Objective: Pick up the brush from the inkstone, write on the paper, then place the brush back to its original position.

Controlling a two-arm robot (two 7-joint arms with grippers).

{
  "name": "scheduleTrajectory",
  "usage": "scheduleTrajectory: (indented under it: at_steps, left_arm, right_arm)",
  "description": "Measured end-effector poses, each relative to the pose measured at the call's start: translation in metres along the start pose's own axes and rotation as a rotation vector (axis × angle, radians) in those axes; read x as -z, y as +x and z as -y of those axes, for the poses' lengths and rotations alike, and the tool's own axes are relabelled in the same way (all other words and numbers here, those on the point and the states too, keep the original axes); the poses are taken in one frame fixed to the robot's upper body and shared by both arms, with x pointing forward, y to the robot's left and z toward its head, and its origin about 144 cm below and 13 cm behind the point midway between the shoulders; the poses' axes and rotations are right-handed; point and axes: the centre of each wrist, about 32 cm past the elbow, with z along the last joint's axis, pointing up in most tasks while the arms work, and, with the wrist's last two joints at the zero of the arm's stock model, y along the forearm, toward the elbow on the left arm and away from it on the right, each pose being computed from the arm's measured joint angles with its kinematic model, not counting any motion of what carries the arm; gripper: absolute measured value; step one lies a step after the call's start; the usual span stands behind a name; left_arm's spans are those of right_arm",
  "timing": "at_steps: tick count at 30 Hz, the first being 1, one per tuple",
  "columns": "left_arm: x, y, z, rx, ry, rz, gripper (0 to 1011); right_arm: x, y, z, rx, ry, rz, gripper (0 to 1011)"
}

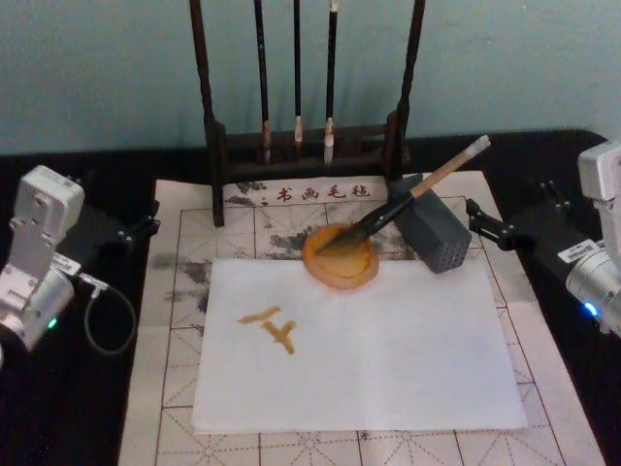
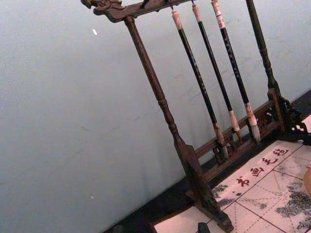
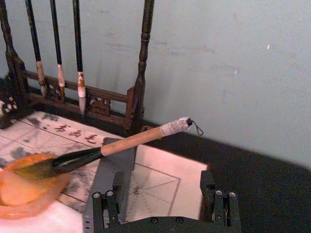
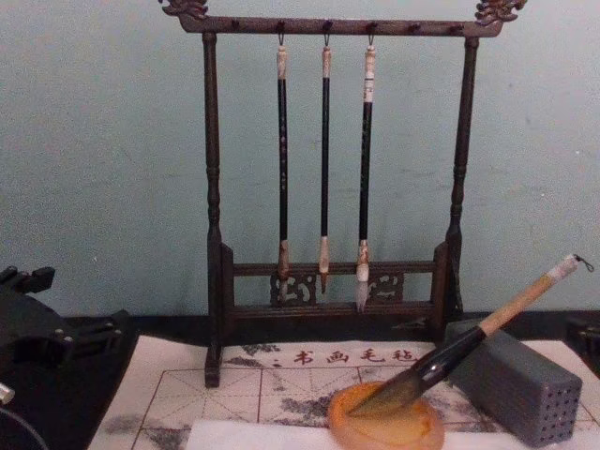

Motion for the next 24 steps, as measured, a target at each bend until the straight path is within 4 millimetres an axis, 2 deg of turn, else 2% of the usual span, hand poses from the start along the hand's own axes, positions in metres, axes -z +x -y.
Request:
scheduleTrajectory:
  at_steps: [24]
  left_arm:
    - [0.000, 0.000, 0.000, 0.000, 0.000, 0.000, 1001]
  right_arm:
    - [-0.010, 0.004, -0.024, -0.077, -0.043, -0.671, 1003]
